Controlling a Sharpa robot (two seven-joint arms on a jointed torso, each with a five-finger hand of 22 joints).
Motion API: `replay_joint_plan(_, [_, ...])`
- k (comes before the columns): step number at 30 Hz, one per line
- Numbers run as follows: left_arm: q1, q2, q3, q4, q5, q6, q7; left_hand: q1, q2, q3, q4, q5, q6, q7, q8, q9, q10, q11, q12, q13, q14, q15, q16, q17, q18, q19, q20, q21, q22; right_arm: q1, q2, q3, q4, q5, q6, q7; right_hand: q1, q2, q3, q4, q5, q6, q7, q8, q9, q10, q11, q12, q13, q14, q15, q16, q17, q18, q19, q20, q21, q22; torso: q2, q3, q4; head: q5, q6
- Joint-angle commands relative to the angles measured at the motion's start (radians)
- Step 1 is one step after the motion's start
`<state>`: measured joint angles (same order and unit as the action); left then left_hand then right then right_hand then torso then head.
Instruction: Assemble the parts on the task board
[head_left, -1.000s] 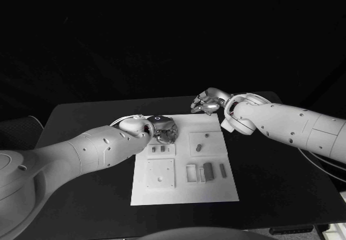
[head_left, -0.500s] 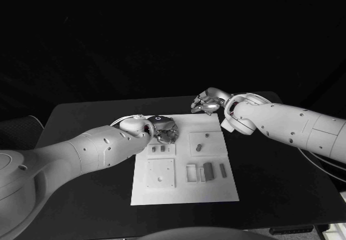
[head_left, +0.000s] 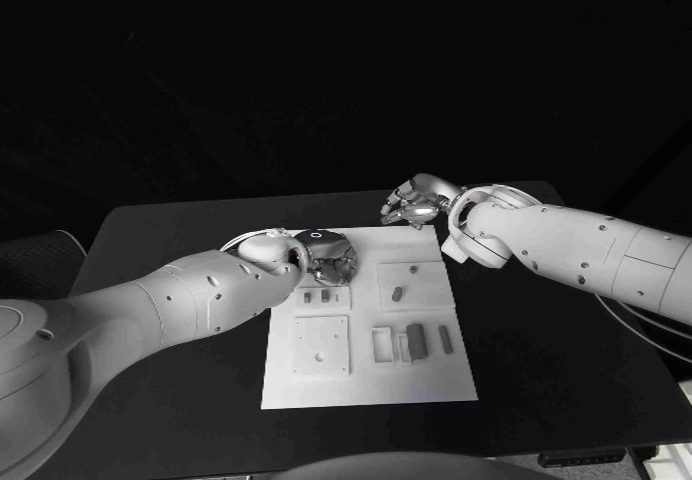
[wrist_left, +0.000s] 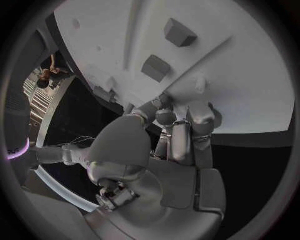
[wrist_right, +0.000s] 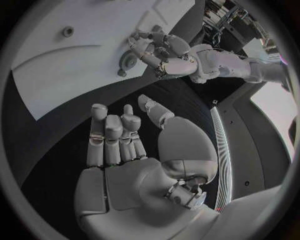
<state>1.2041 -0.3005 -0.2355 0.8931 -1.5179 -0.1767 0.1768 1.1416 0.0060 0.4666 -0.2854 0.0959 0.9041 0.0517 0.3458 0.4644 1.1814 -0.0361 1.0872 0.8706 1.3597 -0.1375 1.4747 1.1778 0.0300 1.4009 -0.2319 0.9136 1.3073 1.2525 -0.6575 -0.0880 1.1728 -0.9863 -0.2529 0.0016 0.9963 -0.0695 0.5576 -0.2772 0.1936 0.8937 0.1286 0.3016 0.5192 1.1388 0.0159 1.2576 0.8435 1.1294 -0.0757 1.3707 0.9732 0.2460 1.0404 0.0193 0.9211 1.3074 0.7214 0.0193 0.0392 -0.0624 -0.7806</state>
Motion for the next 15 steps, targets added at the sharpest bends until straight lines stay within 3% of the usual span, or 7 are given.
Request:
replay_joint_plan(1, [-0.001,0.001,0.000,0.004,-0.003,-0.034,0.015,0.002,0.012,0.004,-0.003,-0.007,0.146,0.025,0.006,0.003,-0.002,-0.001,0.003,-0.002,0.003,-0.006,0.002,0.003,0.130,-0.002,0.004,0.004,0.018,0.000,0.001,0.000,0.001,-0.002,0.007,0.006,-0.009,-0.003,-0.001,0.006,0.005,0.000,0.005,-0.007,0.001,0.001,0.004,0.006,0.001,0.000,-0.009,0.005,-0.002,0.016,0.005,-0.001,-0.003,0.009,-0.001,0.0006,0.0003,0.001,-0.001])
replay_joint_plan(15, [-0.002,-0.003,0.000,0.009,-0.002,-0.051,0.015,0.003,0.016,0.010,-0.003,-0.015,0.161,0.019,0.010,0.009,0.002,-0.006,0.002,-0.004,0.007,-0.010,0.001,0.005,0.126,0.000,0.005,0.008,0.018,0.000,0.000,0.000,0.002,-0.002,0.004,0.006,-0.010,-0.003,-0.001,0.006,0.005,0.000,0.005,-0.007,0.002,0.001,0.004,0.006,0.001,0.001,-0.009,0.005,-0.002,0.016,0.005,-0.001,-0.004,0.009,-0.001,0.0003,0.0002,0.002,-0.002])
